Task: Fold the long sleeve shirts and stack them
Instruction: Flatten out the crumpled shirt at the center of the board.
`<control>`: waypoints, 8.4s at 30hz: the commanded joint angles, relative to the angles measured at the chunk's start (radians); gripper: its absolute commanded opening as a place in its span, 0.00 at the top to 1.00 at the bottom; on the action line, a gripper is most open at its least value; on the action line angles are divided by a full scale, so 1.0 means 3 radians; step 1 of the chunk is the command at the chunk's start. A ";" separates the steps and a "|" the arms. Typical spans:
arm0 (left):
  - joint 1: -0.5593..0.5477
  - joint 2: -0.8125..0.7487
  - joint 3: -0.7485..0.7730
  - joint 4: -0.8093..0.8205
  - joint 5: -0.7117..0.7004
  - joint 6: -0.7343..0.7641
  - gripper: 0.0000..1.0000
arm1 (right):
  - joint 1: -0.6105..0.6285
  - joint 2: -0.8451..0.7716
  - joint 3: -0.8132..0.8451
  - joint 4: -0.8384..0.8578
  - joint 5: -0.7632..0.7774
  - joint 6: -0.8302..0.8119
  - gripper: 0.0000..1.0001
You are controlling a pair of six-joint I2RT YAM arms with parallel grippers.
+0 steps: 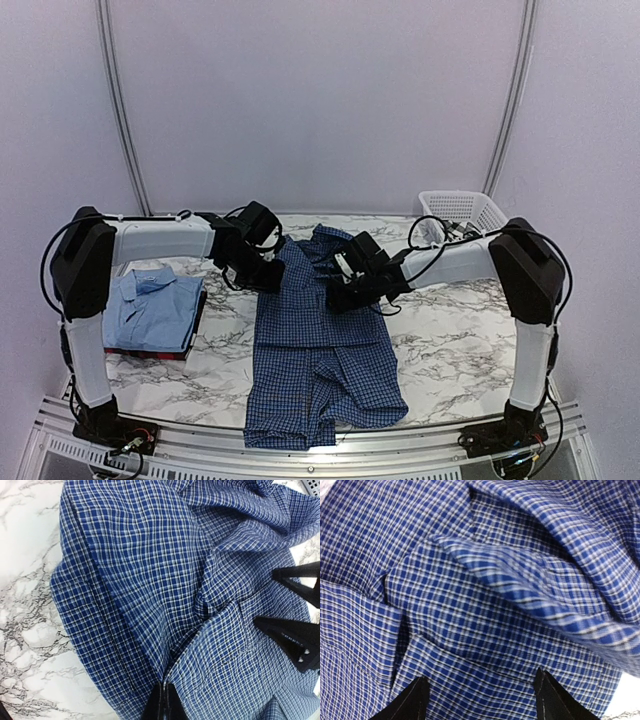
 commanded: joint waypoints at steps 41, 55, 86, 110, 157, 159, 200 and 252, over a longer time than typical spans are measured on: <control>-0.0111 -0.0068 -0.0226 0.0064 -0.0593 0.0007 0.65 | 0.0310 -0.0281 -0.0026 -0.0168 0.0187 0.0192 0.98; -0.0070 0.0266 -0.0062 0.0007 -0.0594 -0.0004 0.66 | 0.0310 -0.0307 -0.0060 -0.0169 0.0205 0.0213 0.98; -0.0076 -0.0285 -0.0110 0.0053 -0.0640 -0.0052 1.00 | 0.0307 -0.0430 0.0013 -0.0263 0.0389 0.0175 1.00; 0.1600 0.0146 0.2839 -0.0054 -0.1667 0.0357 1.00 | -0.1567 -0.0346 0.2353 -0.0864 0.2075 -0.0807 1.00; 0.1863 0.0808 0.2150 -0.0075 -0.0357 0.0116 0.72 | -0.1219 0.0317 0.2494 -0.1189 0.0686 -0.0685 0.88; 0.1781 0.0799 0.2104 -0.0119 -0.0342 0.0153 0.60 | -0.1159 0.0346 0.2489 -0.1252 0.0666 -0.0675 0.80; -0.1428 -0.1608 -0.1668 -0.0177 -0.1013 -0.1213 0.41 | 0.2117 -0.0650 -0.0034 -0.2790 0.2283 0.1918 0.19; -0.1732 -0.0610 -0.1190 -0.0258 -0.0957 -0.1180 0.61 | 0.1786 -0.3174 -0.1850 -0.2286 0.1491 0.3022 0.35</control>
